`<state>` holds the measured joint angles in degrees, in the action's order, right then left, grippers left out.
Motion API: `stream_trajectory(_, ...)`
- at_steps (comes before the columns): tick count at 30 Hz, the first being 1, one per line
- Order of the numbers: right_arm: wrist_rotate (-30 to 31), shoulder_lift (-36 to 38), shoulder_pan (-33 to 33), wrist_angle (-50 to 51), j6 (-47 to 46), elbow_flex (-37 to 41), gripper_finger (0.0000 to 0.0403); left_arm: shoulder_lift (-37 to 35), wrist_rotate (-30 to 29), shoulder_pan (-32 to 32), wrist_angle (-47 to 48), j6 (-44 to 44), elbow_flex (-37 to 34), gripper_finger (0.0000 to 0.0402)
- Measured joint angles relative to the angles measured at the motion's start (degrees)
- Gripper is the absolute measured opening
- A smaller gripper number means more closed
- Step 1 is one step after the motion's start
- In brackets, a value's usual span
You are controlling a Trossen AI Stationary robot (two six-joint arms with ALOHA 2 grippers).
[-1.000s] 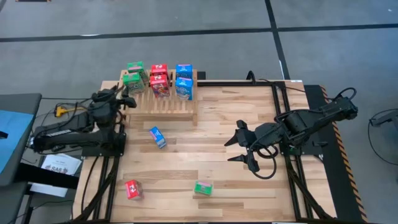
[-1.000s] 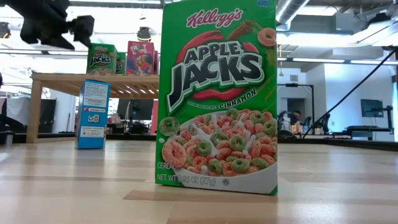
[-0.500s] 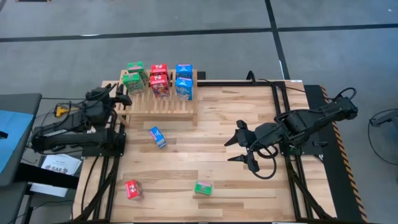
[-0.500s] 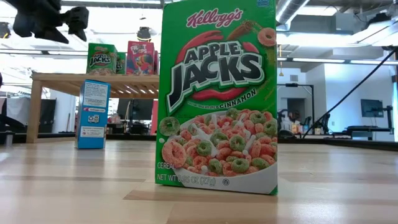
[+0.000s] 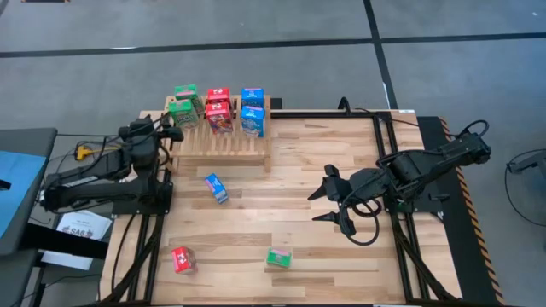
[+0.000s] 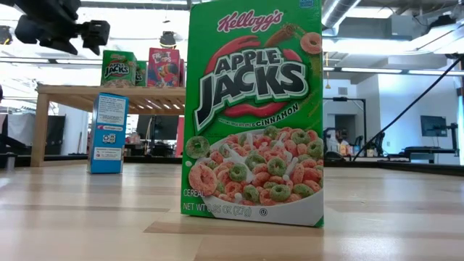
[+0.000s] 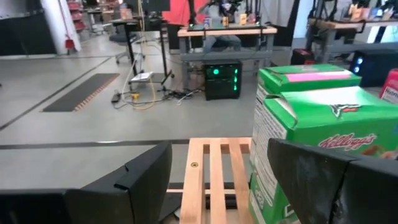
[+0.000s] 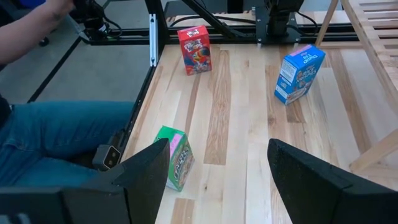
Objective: Stack cereal on shelf
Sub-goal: Put the right green cereal box on the shelf aligned with the other green cereal box
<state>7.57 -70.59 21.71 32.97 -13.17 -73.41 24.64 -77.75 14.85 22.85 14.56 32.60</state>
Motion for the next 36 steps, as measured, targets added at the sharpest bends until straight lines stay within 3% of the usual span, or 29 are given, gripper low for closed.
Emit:
stream_trajectory(21,0.00,0.00,0.02,0.00,0.14,0.00,0.0297,9.65,4.70,7.80,-0.06,4.26,0.00,0.0254)
stream_trajectory(36,0.00,-0.01,0.02,0.00,0.11,0.00,0.0297,6.73,7.53,7.09,-0.42,3.73,0.00,0.0254)
